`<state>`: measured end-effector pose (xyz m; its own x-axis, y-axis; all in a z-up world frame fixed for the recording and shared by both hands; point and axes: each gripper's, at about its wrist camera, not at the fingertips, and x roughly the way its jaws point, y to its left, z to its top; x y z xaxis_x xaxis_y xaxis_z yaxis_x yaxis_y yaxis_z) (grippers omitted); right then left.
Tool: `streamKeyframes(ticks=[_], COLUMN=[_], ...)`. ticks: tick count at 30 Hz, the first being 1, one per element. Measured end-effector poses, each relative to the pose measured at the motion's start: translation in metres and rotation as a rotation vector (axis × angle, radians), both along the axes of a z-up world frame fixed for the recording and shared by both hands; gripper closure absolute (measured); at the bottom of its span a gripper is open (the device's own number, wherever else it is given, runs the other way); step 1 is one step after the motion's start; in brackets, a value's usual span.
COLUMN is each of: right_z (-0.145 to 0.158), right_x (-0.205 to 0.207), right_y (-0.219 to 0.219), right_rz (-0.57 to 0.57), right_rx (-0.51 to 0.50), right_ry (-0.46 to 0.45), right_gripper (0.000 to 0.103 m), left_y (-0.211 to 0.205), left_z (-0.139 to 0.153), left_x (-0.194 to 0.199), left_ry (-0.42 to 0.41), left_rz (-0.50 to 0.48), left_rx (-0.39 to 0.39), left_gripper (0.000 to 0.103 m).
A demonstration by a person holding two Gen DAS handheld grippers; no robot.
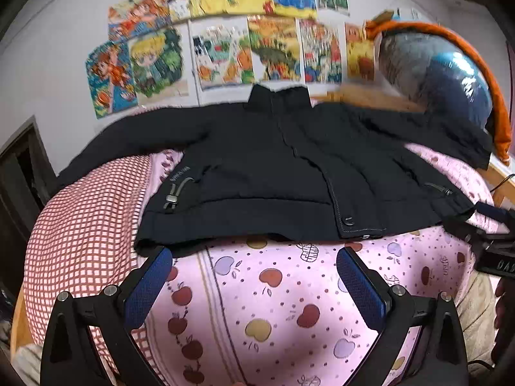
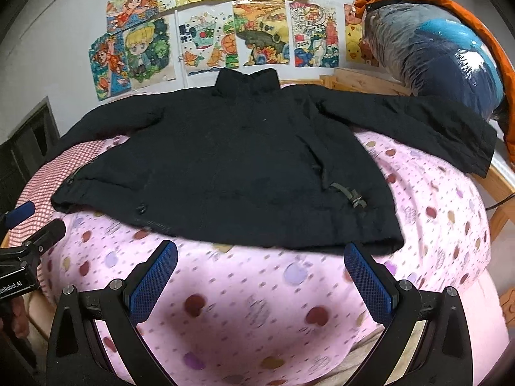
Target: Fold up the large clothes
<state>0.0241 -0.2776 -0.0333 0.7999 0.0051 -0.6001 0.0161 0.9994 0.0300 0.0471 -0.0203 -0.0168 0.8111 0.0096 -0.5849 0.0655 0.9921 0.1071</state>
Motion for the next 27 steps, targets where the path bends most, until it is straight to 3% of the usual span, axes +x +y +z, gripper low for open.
streamKeyframes(ticks=[7,11,27], right_z=[0.017,0.02,-0.003], right_x=[0.033,0.051,0.121], right_y=[-0.026,-0.046,-0.134], right_rz=[-0.088,-0.14,-0.271], right_rx=[-0.08,-0.1,-0.048], right_ry=[0.034,0.035,0.027], right_gripper=[0.001,0.001,0.001], left_y=[-0.019,-0.031,-0.123], left_z=[0.016,0.028,0.04], left_x=[0.039,0.069,0.19], left_ry=[0.045,0.067,0.152], left_rz=[-0.061,-0.104,-0.219], left_rx=[0.051,0.03,0.061], left_gripper=[0.0,0.0,0.0])
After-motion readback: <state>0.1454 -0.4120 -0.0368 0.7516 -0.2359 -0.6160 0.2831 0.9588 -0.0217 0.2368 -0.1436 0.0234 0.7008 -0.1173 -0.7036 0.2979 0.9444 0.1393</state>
